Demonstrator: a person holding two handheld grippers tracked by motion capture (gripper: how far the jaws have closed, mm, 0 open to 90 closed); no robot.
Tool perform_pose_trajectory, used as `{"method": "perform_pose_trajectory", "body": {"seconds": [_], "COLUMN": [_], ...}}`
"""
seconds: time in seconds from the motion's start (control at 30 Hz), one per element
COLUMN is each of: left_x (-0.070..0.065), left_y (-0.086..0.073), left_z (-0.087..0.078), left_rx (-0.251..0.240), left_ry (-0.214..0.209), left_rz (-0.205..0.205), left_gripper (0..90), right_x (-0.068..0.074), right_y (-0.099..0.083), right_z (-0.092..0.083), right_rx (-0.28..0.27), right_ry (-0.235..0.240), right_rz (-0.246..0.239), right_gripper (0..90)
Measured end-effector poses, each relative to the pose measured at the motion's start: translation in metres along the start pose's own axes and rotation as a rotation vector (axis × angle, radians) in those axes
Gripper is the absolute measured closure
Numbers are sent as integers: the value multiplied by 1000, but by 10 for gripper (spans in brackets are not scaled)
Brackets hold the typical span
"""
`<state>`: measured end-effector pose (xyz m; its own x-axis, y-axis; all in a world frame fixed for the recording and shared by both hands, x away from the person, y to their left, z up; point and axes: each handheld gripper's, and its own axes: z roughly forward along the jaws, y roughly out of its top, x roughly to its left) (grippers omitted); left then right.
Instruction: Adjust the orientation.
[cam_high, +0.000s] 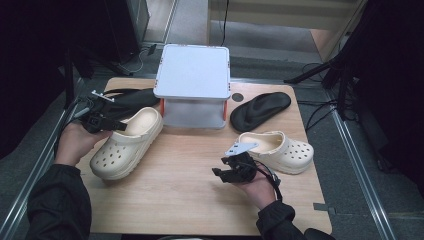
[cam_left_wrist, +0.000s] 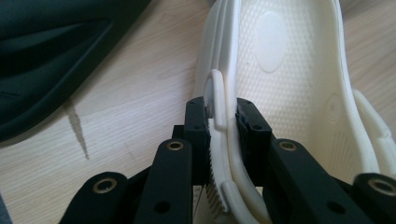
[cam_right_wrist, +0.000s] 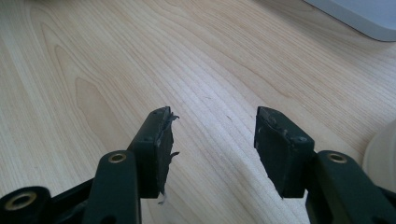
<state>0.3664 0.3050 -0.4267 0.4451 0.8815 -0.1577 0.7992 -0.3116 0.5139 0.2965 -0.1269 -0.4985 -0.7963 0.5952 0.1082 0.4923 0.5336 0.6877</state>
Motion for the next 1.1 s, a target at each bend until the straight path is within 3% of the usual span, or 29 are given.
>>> {"method": "perform_pose_trajectory", "body": {"seconds": [0.1,0.3,0.67,0.9,1.1], "left_x": [-8,-42,-99,-121,-134], "left_y": [3,16,34,40,41], "left_z": [-5,-10,21,38,57], "left_rx": [-10,-15,33,56,108], "left_ry": [-7,-61,-127,-179,-192], "left_rz": [20,96,237,280,299], "left_gripper": [774,773,773,772,772], "right_x": [0,-2,-5,-5,-5], "right_y": [0,0,-8,-13,-15], "right_z": [0,-4,-14,-19,-20], "right_rx": [-4,-23,-43,-48,-51], "right_ry": [2,2,-20,-35,-42], "right_rz": [6,28,56,69,76], "right_gripper": [474,480,483,483,483]}}
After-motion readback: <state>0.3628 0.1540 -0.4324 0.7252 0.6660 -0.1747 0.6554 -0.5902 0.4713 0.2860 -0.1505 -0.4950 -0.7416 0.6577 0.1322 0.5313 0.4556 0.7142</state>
